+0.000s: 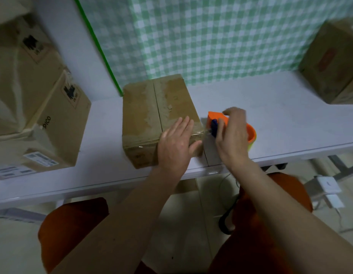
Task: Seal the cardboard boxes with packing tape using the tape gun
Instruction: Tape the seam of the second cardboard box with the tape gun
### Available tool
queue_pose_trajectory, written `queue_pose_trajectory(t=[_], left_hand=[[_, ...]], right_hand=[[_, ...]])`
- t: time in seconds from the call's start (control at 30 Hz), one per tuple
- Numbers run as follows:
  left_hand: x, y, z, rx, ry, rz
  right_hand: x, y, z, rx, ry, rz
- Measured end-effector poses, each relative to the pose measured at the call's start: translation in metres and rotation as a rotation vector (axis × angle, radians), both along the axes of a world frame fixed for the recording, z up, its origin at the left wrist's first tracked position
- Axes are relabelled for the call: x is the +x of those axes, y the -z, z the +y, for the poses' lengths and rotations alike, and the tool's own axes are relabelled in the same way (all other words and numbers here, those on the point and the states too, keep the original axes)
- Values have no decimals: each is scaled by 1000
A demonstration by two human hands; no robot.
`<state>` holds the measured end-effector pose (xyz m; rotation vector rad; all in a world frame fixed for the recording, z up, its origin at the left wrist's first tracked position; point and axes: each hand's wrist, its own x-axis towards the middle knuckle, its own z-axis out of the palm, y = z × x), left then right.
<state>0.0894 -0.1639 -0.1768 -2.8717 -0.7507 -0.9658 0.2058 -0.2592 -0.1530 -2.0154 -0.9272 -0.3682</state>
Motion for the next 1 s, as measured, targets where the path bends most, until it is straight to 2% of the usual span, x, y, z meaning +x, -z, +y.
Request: queue_pose_trajectory(t=[0.03, 0.1, 0.2, 0.27, 0.37, 0.47, 0.57, 0.63, 0.73, 0.8, 0.87, 1.0], left_hand=[[0, 1, 1, 9, 11, -18], [-1, 2, 1, 5, 39, -72], [-10, -3, 4, -24, 135, -23], [-25, -9, 10, -38, 158, 92], [-54, -12, 25, -60, -144, 168], [-76, -11, 31, -294, -359, -80], [-79, -17, 28, -776, -415, -456], [-82, -19, 29, -1064, -400, -594], [-90, -17, 37, -1361, -275, -682], [-95, -20, 39, -1431, -230, -697], [-94, -30, 40, -1418, -220, -750], [-73, -61, 38, -1401, -149, -849]], right_hand=[[-17, -1, 5, 67, -101, 47], [-43, 0, 16, 38, -254, 274], [-51, 5, 34, -18, -185, 688], [-46, 9, 41, 26, -177, 770], [-44, 10, 46, 114, -220, 886], [-45, 8, 44, 195, -219, 984], [-45, 10, 44, 223, -220, 988], [-45, 14, 45, 225, -239, 1003], [-45, 16, 44, 239, -252, 1097], [-47, 13, 43, 278, -275, 1176], [-49, 2, 41, 329, -295, 1220], [-35, -44, 33, 490, -319, 1160]])
